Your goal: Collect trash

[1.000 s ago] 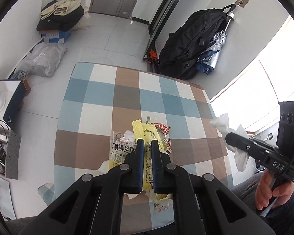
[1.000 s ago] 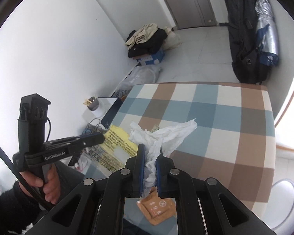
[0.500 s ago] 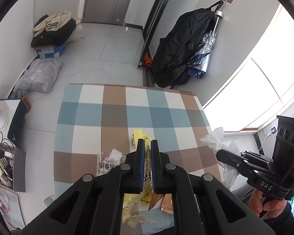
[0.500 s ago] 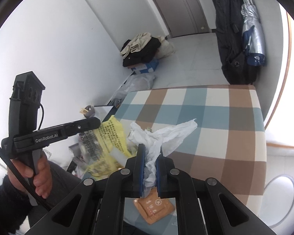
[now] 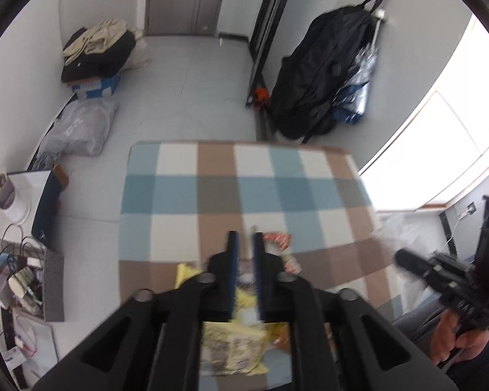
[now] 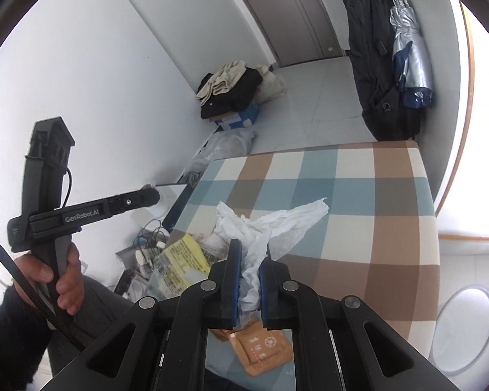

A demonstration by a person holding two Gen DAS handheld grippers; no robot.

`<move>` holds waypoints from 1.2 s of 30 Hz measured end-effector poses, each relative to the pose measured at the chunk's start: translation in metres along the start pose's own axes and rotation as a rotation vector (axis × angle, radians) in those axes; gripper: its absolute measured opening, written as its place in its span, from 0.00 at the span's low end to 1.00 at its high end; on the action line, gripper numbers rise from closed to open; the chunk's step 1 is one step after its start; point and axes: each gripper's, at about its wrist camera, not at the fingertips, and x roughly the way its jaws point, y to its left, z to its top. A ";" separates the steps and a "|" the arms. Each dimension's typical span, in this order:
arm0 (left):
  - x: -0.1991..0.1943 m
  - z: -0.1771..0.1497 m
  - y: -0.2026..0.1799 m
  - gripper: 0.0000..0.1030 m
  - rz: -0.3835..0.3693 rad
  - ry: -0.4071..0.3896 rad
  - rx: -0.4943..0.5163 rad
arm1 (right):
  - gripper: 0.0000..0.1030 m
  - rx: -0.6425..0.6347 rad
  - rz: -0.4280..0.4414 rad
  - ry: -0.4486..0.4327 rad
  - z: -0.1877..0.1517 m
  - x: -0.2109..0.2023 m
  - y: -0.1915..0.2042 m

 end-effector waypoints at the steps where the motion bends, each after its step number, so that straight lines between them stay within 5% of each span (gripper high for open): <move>1: 0.005 -0.003 0.008 0.53 0.001 0.032 -0.006 | 0.09 0.002 0.002 0.001 0.000 0.001 0.000; 2: 0.008 -0.006 0.014 0.69 0.000 0.048 -0.016 | 0.09 0.005 0.003 0.001 0.001 0.001 -0.001; 13: 0.058 -0.036 0.049 0.69 -0.082 0.304 -0.046 | 0.09 0.005 0.000 0.009 0.001 0.007 0.001; 15: 0.065 -0.040 0.046 0.64 -0.075 0.340 -0.025 | 0.09 0.007 -0.003 0.010 0.001 0.007 0.001; 18: 0.075 -0.046 0.046 0.25 -0.080 0.392 -0.018 | 0.09 0.007 -0.010 0.008 0.001 0.006 0.001; 22: 0.065 -0.042 0.042 0.05 -0.097 0.338 -0.004 | 0.09 0.008 -0.014 0.004 0.001 0.004 0.002; 36: 0.022 -0.008 0.020 0.00 -0.087 0.154 0.021 | 0.09 0.016 -0.018 -0.012 -0.001 -0.004 0.000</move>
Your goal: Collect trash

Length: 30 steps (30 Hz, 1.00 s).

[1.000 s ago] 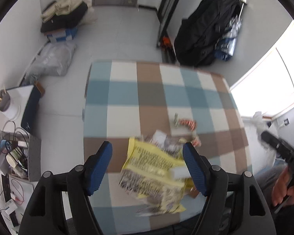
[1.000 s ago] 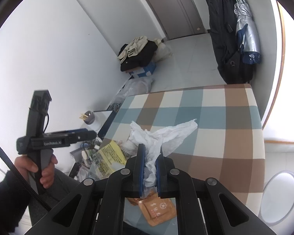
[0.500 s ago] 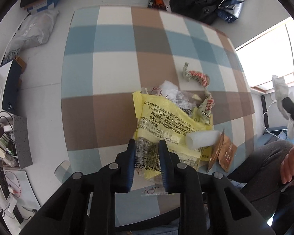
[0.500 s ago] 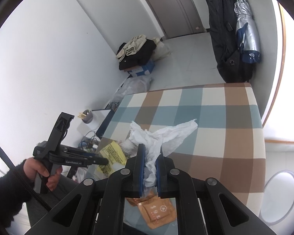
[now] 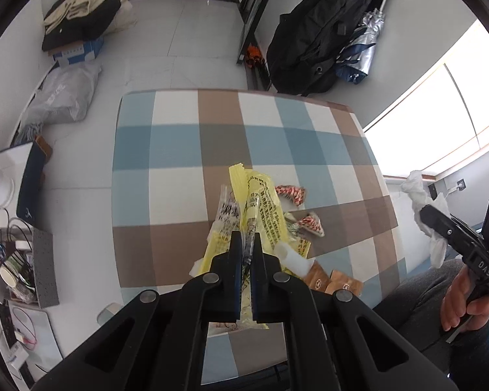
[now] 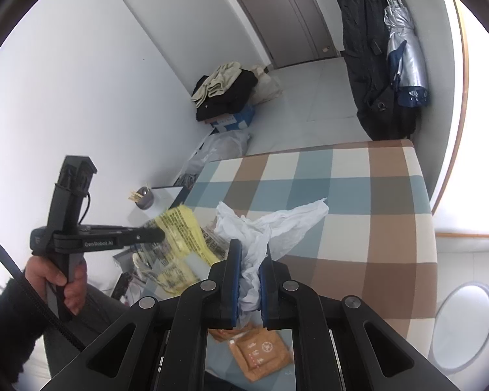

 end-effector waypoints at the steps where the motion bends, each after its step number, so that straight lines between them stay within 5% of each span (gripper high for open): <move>1: -0.003 0.002 -0.003 0.00 0.007 -0.010 0.011 | 0.09 0.000 0.000 -0.001 0.000 0.000 0.000; 16: -0.055 0.021 -0.036 0.00 0.050 -0.235 0.057 | 0.09 0.023 0.029 -0.078 0.007 -0.021 -0.001; 22: -0.071 0.025 -0.075 0.00 0.011 -0.323 0.112 | 0.09 0.048 0.074 -0.167 0.021 -0.069 -0.002; 30: -0.072 0.041 -0.140 0.00 -0.095 -0.384 0.185 | 0.09 0.051 0.009 -0.285 0.030 -0.165 -0.021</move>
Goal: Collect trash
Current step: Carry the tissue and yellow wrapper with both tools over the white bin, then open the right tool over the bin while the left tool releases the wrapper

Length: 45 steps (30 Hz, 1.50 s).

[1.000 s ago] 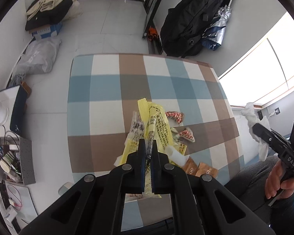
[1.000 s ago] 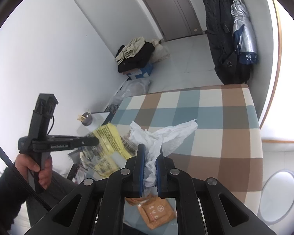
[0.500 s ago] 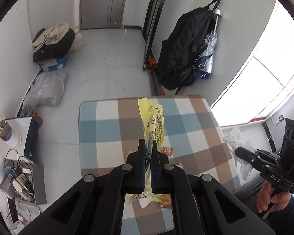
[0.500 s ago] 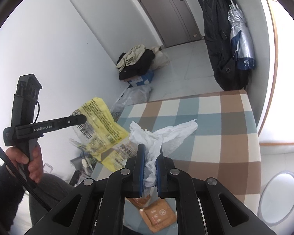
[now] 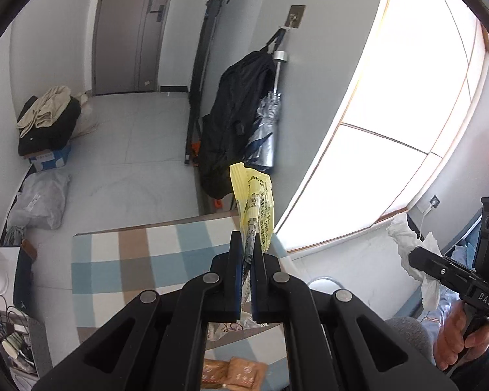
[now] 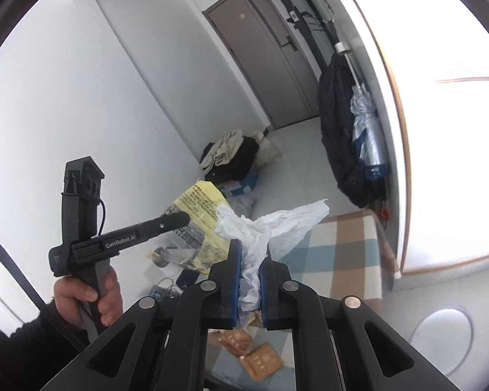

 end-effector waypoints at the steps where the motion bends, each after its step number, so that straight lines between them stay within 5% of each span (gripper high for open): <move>1: 0.005 0.003 -0.011 0.00 -0.013 -0.004 0.019 | 0.09 0.005 -0.015 -0.003 0.002 -0.010 -0.005; 11: 0.058 0.011 -0.094 0.00 -0.178 0.045 0.092 | 0.09 0.113 -0.252 -0.038 -0.018 -0.096 -0.089; 21: 0.152 -0.019 -0.160 0.00 -0.257 0.250 0.136 | 0.09 0.340 -0.441 0.078 -0.088 -0.080 -0.213; 32: 0.245 -0.060 -0.180 0.00 -0.219 0.498 0.103 | 0.09 0.583 -0.427 0.268 -0.172 0.000 -0.319; 43: 0.288 -0.083 -0.196 0.00 -0.184 0.617 0.108 | 0.12 0.668 -0.360 0.388 -0.215 0.060 -0.368; 45: 0.297 -0.086 -0.199 0.00 -0.178 0.631 0.106 | 0.25 0.681 -0.358 0.395 -0.214 0.066 -0.376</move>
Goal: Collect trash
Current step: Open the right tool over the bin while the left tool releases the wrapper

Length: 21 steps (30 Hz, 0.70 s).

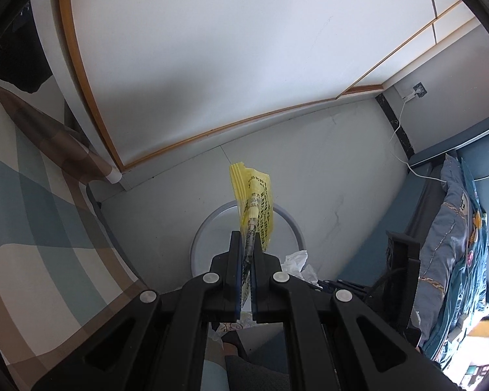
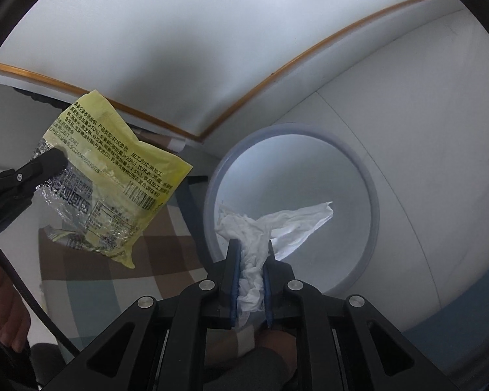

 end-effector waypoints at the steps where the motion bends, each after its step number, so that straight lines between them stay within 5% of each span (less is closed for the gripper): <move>1: 0.004 0.000 0.000 0.00 0.001 0.009 -0.004 | 0.32 0.004 0.000 0.001 0.001 0.001 -0.003; 6: 0.019 0.003 -0.002 0.00 0.013 0.043 -0.015 | 0.53 0.008 0.015 -0.007 0.002 -0.003 -0.011; 21: 0.053 0.002 -0.014 0.00 0.022 0.146 -0.009 | 0.68 0.092 -0.024 -0.120 -0.013 -0.038 -0.027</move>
